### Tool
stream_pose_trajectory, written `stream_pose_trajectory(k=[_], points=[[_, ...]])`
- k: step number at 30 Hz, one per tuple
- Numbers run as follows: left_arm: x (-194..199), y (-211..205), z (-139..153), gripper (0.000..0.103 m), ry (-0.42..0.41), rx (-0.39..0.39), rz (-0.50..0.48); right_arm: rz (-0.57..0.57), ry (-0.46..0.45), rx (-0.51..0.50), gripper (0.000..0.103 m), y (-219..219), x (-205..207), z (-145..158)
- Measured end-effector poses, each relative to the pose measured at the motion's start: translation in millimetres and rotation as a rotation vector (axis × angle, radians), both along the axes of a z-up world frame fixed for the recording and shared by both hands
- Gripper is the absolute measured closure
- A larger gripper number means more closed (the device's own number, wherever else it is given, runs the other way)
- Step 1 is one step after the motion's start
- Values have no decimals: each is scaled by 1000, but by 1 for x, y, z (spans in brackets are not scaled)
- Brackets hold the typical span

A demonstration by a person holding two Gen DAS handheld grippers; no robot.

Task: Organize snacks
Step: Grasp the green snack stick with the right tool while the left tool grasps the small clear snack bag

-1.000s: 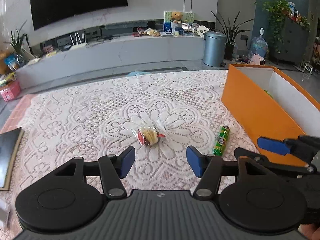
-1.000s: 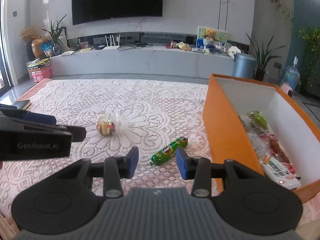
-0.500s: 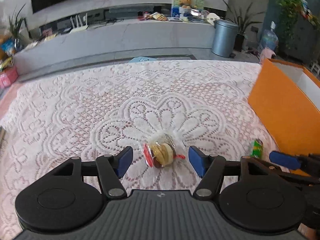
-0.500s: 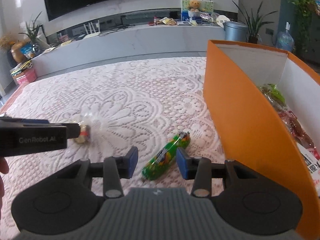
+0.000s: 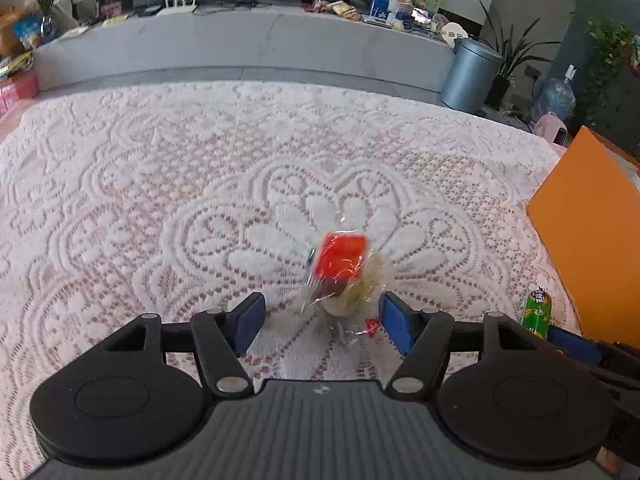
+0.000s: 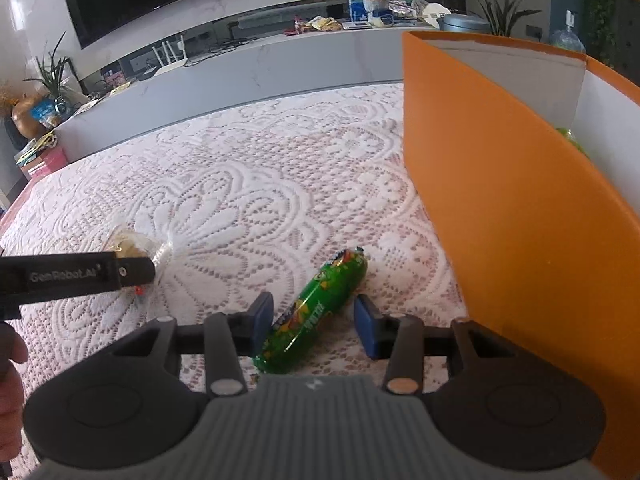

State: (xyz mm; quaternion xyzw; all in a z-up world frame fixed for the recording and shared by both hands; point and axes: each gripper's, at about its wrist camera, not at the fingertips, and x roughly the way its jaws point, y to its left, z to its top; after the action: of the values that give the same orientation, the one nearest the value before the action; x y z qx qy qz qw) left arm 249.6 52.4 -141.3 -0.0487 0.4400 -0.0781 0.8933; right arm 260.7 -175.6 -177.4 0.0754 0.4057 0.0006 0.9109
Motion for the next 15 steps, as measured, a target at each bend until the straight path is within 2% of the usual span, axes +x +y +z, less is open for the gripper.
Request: stream_pose_trajectory(k=[8, 10, 12, 14, 15], points=[[1, -8, 4, 27, -71, -20, -30, 6, -27, 7, 60, 0, -4, -2], [4, -9, 4, 33, -77, -20, -32, 6, -31, 6, 60, 0, -4, -2], [5, -7, 4, 34, -80, -34, -22, 6, -36, 7, 62, 0, -5, -2], [5, -6, 3, 44, -82, -45, -16, 4, -39, 13, 63, -1, -5, -2], [5, -4, 4, 44, -83, -48, -15, 4, -40, 14, 64, -1, -5, -1]])
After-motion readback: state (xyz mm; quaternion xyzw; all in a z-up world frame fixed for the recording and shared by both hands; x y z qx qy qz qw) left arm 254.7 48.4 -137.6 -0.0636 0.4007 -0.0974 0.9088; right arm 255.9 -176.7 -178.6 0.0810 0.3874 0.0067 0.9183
